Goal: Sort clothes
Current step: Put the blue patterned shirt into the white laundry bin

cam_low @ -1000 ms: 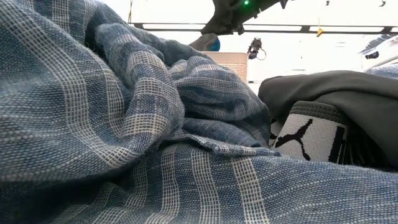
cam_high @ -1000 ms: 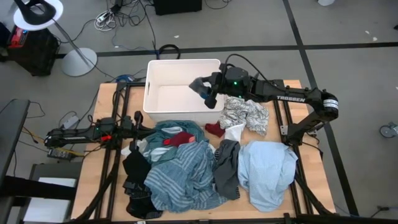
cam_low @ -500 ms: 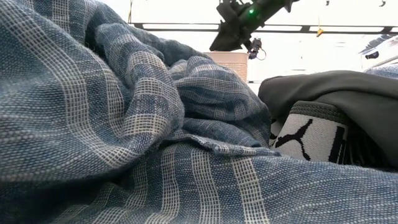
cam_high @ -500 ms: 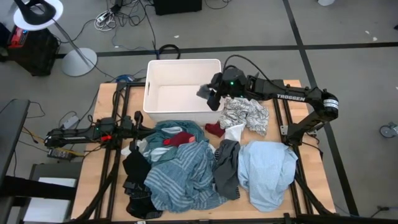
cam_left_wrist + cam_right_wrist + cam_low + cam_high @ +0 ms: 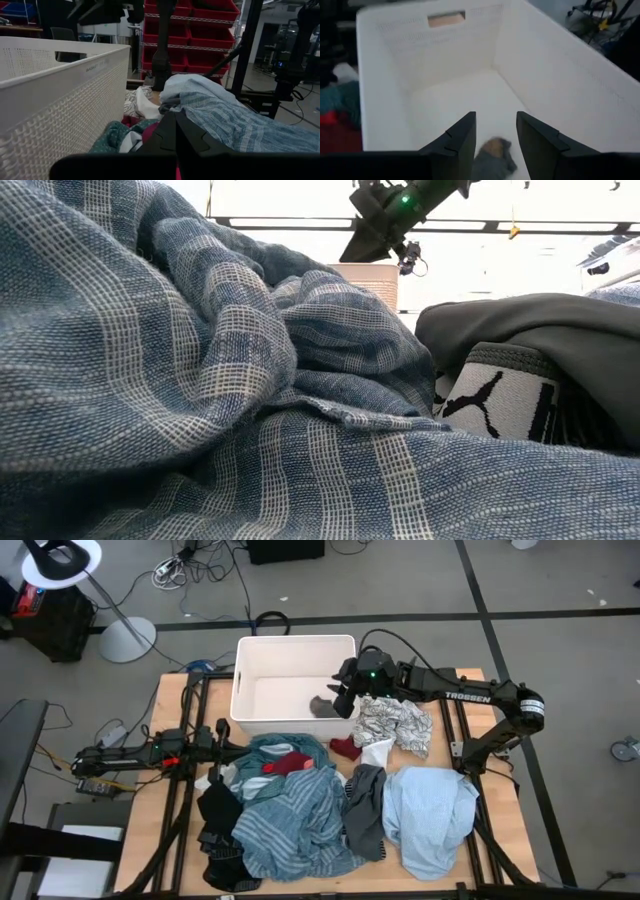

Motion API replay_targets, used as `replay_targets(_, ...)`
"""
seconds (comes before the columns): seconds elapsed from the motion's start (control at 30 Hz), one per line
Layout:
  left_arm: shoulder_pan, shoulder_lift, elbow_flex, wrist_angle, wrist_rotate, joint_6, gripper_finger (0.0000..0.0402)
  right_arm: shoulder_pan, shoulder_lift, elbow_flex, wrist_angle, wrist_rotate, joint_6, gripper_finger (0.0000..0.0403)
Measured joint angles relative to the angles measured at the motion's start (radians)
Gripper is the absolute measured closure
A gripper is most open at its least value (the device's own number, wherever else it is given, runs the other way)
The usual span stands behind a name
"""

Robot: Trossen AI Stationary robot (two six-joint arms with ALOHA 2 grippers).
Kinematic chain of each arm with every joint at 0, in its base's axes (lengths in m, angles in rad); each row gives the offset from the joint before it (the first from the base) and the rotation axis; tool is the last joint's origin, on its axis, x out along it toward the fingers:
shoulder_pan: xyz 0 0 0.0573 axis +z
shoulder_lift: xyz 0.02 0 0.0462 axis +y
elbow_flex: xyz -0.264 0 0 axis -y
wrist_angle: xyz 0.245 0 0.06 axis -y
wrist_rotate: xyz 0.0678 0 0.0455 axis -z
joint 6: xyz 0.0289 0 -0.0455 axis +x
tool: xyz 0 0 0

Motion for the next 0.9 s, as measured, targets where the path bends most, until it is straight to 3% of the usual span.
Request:
replay_targets(0.47, 0.0, 0.0, 0.0, 0.0, 0.0, 0.0, 0.0401, 0.03, -0.221, 0.0, -0.301, 0.017, 0.112, 0.0265)
replay_targets(0.9, 0.0, 0.0, 0.0, 0.0, 0.0, 0.0, 0.0401, 0.198, -0.358, -0.069, -0.598, 0.019, 0.367, 0.0266)
